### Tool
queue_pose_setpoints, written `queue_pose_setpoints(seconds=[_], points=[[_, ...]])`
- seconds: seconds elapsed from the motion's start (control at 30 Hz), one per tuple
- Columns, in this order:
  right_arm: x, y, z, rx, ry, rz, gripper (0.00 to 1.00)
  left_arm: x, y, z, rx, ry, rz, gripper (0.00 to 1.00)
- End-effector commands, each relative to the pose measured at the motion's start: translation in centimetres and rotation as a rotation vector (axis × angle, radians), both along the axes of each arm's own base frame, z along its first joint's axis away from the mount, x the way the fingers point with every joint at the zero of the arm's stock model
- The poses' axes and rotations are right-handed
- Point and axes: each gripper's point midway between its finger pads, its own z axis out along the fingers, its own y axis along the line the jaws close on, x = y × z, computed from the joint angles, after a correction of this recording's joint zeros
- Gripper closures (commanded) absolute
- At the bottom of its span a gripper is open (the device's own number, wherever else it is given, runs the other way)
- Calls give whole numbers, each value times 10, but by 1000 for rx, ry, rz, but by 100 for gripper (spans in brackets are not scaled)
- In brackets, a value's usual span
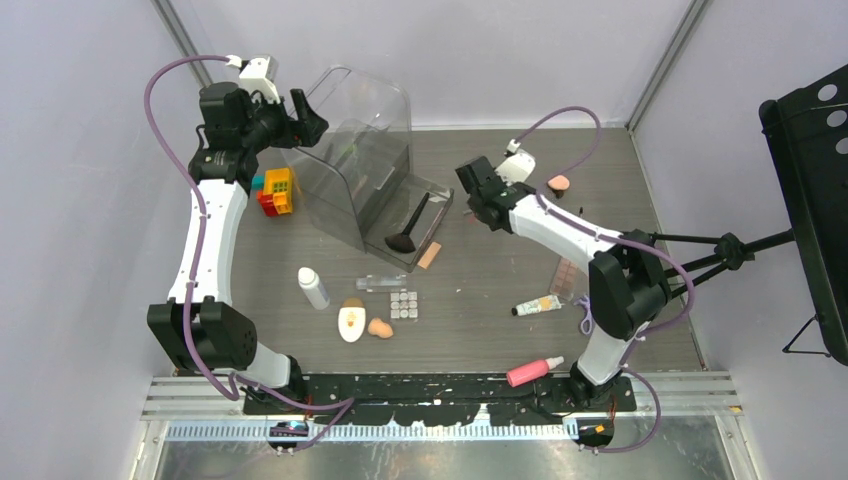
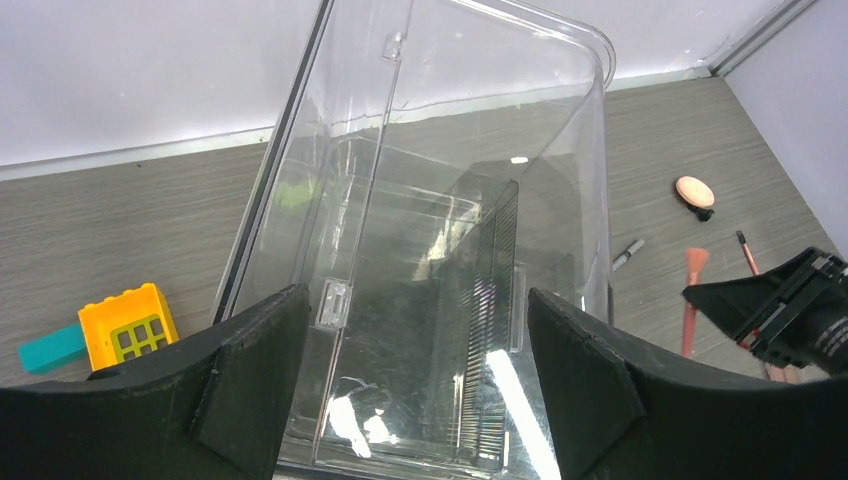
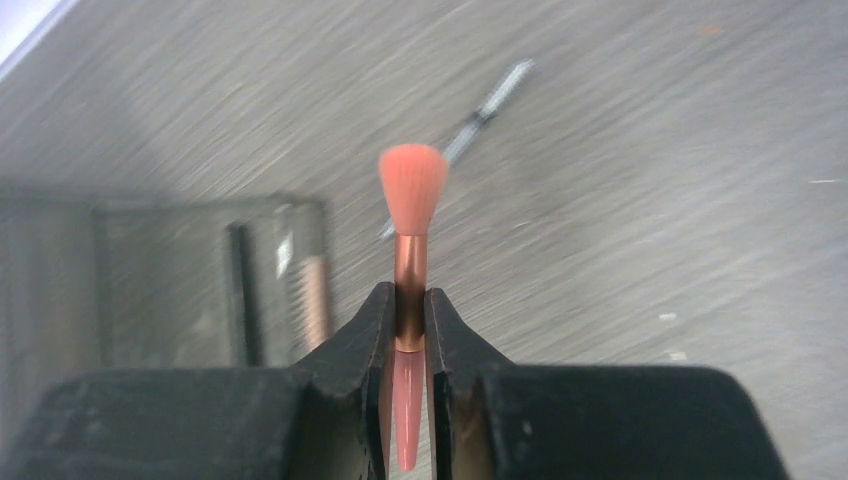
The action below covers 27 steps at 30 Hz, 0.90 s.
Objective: Organize the makeup
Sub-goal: Place the makeup brush at the center of the board.
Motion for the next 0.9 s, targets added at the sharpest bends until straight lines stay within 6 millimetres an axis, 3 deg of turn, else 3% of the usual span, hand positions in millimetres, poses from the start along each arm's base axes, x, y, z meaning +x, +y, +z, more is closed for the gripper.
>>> queue_pose_setpoints(seconds=[0.0,0.1,0.27,0.47,0.63,0.87], points=[[10,92,37,197,-178,264,95,-7,0,-29,-23,112,3,18],[8,133,38,237,-172,342,95,-7,-1,-29,-26,114,1,18],[12,175,9,362,-115,364,93,-7,-1,-28,-25,110,0,18],[11,175,-12,335,-67,313,78,-7,-1,-28,-26,110,-1,18],[11,172,-9,307,-54,316,58,-7,-1,-28,-28,112,-2,18],[13,160,5,265,-77,309,55,-7,0,-29,-26,113,1,18]])
